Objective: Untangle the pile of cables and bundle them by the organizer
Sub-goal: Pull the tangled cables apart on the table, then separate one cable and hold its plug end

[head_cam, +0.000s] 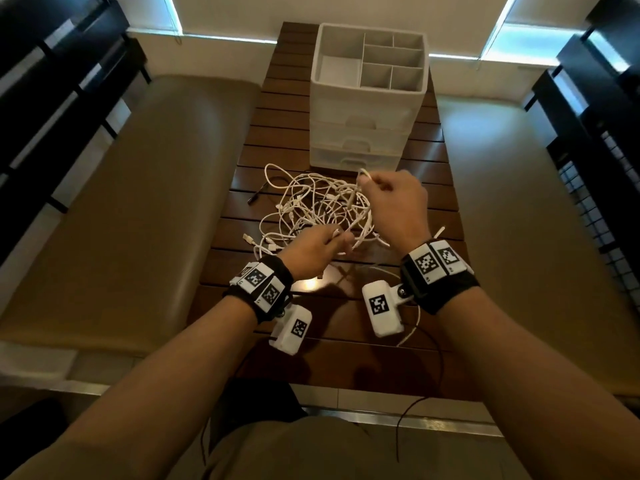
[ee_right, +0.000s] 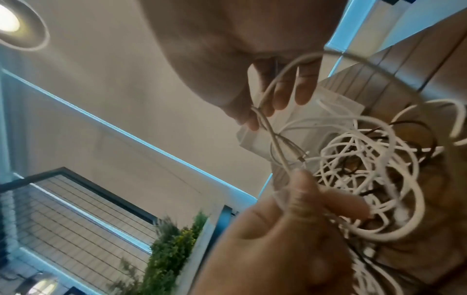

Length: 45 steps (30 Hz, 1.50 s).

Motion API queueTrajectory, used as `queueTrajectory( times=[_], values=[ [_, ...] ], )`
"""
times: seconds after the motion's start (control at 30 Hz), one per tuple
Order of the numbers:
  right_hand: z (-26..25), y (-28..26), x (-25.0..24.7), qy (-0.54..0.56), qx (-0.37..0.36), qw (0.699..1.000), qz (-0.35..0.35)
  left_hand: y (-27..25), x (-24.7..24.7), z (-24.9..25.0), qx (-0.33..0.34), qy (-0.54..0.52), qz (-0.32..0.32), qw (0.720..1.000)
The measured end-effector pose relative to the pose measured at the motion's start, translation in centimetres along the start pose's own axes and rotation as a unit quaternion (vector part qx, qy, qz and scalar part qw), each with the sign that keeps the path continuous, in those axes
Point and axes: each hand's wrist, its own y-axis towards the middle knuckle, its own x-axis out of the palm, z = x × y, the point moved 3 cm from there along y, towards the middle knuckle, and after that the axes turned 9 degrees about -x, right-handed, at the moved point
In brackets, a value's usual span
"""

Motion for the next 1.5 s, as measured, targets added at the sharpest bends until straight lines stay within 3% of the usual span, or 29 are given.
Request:
queueTrajectory(
  times=[0.17, 0.3, 0.37, 0.43, 0.53, 0.63, 0.77, 0.93, 1.2, 1.33, 1.5],
  values=[
    [-2.6, 0.1, -2.2, 0.121, -0.045, 0.986, 0.107, -0.1, -0.1, 0.1, 0.018, -0.079, -0.004, 0.997],
    [-1.0, -1.2, -1.6, -0.020, -0.027, 0.999, 0.009, -0.7, -2.2, 1.6, 0.009, -0.137, 0.024, 0.990],
    [-1.1, -1.5, -2.5, 0.004, -0.021, 0.998, 0.064, -1.5, -3.0, 2.5, 0.003, -0.139, 0.006, 0.990],
    [-2.4, -1.4, -3.6, 0.081, -0.060, 0.988, 0.117, -2.2, -3.7, 3.0, 0.000, -0.116, -0.050, 0.992],
    [-3.3, -1.0, -3.5, 0.136, -0.057, 0.987, 0.062, -2.6, -4.2, 2.9, -0.008, -0.136, -0.091, 0.986],
    [-3.2, -1.0, -3.5, 0.166, -0.042, 0.983, 0.070, -2.1, -4.9, 3.9, -0.001, -0.244, -0.029, 0.969],
    [-3.2, -3.9, -1.4, 0.228, -0.038, 0.973, 0.013, -1.8, -5.3, 5.8, 0.008, -0.361, 0.047, 0.932],
    [-3.1, -6.6, -0.1, 0.229, -0.097, 0.969, -0.014, -1.7, -5.5, 8.0, -0.009, -0.366, 0.058, 0.929],
    [-1.9, -7.3, 1.0, 0.165, -0.114, 0.975, -0.096, -2.3, -6.6, 9.8, -0.001, -0.342, 0.035, 0.939],
    [-2.2, -7.7, 1.7, 0.167, -0.110, 0.974, -0.105, -3.0, -6.8, 10.5, 0.025, -0.294, 0.052, 0.954],
    [-2.1, -7.9, 3.0, 0.153, -0.110, 0.974, -0.126, -3.7, -6.5, 11.6, 0.062, -0.374, 0.005, 0.925]
  ],
)
